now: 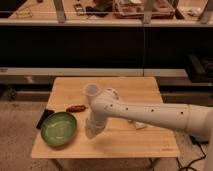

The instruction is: Drag the ceramic bowl in a circle

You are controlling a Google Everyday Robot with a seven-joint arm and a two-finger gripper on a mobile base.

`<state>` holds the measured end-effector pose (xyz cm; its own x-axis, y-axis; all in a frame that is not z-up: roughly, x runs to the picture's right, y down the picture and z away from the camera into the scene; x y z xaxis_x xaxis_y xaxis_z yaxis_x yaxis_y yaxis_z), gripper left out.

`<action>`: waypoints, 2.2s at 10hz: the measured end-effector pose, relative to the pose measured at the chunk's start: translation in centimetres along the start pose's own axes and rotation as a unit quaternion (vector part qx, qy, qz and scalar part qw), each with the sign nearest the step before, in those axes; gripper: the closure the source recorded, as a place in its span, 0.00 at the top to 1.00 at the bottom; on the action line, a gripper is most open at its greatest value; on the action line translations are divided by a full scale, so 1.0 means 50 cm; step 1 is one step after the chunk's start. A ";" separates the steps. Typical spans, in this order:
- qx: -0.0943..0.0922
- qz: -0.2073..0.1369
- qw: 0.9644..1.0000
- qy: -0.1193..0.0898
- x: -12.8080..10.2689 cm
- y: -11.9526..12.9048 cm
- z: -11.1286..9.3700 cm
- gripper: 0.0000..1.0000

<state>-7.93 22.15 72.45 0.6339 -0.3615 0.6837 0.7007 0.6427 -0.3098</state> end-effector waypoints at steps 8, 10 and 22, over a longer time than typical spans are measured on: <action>0.000 0.001 1.000 0.000 0.001 0.001 0.000 0.06; 0.000 0.001 1.000 0.000 0.001 0.001 0.000 0.06; 0.001 -0.014 1.000 0.014 0.010 0.001 -0.015 0.06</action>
<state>-7.33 21.50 72.27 0.6236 -0.3975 0.6732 0.7174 0.6332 -0.2905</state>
